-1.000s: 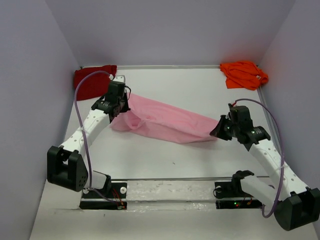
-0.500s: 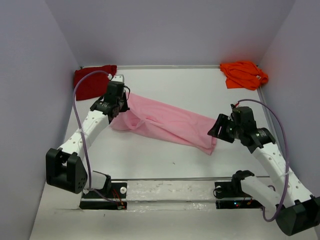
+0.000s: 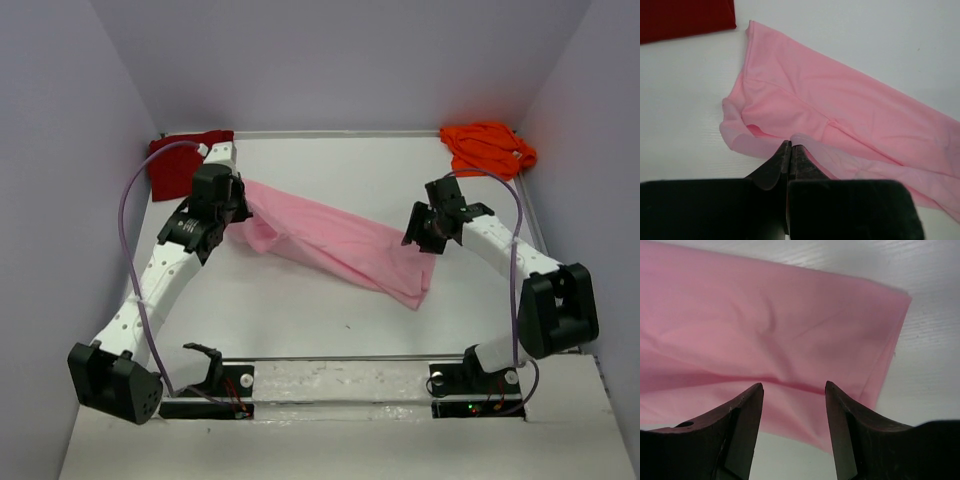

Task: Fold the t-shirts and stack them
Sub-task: Fold the tshirt

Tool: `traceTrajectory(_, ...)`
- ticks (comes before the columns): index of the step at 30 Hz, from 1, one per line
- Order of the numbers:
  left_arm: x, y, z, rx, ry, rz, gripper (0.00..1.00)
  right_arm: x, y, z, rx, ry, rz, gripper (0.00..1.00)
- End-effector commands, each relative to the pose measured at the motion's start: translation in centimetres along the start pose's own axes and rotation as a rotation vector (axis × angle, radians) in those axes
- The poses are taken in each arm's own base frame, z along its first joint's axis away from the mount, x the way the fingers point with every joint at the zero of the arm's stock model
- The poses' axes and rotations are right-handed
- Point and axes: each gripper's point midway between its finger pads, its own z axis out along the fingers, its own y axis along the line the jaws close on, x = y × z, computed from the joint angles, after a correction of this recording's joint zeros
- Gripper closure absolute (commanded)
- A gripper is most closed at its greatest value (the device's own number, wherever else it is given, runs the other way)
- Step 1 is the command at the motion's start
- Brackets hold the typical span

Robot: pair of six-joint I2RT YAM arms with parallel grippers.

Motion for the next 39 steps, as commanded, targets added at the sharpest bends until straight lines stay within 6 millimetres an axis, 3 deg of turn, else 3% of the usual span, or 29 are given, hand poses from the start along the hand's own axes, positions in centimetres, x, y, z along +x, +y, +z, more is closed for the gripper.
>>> traceTrajectory(1, 0.4, -0.3, -2.5, 0.041, -0.003, -0.007, 0.89, -4.2, 2.3, 1.6, -0.019, -0.102, 0.005, 0.42)
traceTrajectory(3, 1.5, 0.2, -2.7, 0.036, 0.007, -0.006, 0.74, -4.6, 2.3, 2.6, -0.002, -0.094, 0.0, 0.42)
traceTrajectory(6, 2.3, 0.7, -3.1, 0.03, 0.003, -0.004, 0.69, -4.8, 2.7, 4.0, -0.001, -0.073, -0.005, 0.43)
traceTrajectory(9, 2.6, 0.8, -3.5, 0.029, 0.006, -0.005, 0.58, -4.9, 3.0, 5.4, 0.002, -0.05, -0.002, 0.43)
traceTrajectory(14, 1.6, 0.8, -4.7, 0.036, -0.025, -0.011, 0.55, -4.8, 3.6, 7.6, -0.001, -0.006, 0.014, 0.44)
traceTrajectory(18, 0.8, 1.4, -5.1, 0.005, -0.049, -0.003, 0.54, -4.2, 6.8, 6.2, -0.07, -0.008, -0.042, 0.46)
traceTrajectory(19, 0.7, 1.4, -4.8, -0.002, -0.052, 0.0, 0.53, -3.3, 8.1, 5.6, -0.089, -0.008, -0.079, 0.46)
traceTrajectory(22, 0.4, 1.3, -4.2, -0.008, -0.055, 0.005, 0.53, -1.9, 9.6, 4.7, -0.103, -0.011, -0.124, 0.46)
traceTrajectory(27, -0.1, 0.4, -3.1, 0.029, -0.077, -0.018, 0.53, 0.5, 11.4, 5.5, -0.107, 0.035, -0.197, 0.46)
traceTrajectory(34, 0.1, 0.3, -2.5, 0.034, -0.08, -0.012, 0.53, 1.3, 10.9, 8.1, -0.051, 0.066, -0.227, 0.46)
traceTrajectory(39, -0.2, -0.2, -3.3, 0.068, -0.097, -0.018, 0.53, 1.1, 10.9, 9.3, -0.028, 0.072, -0.238, 0.46)
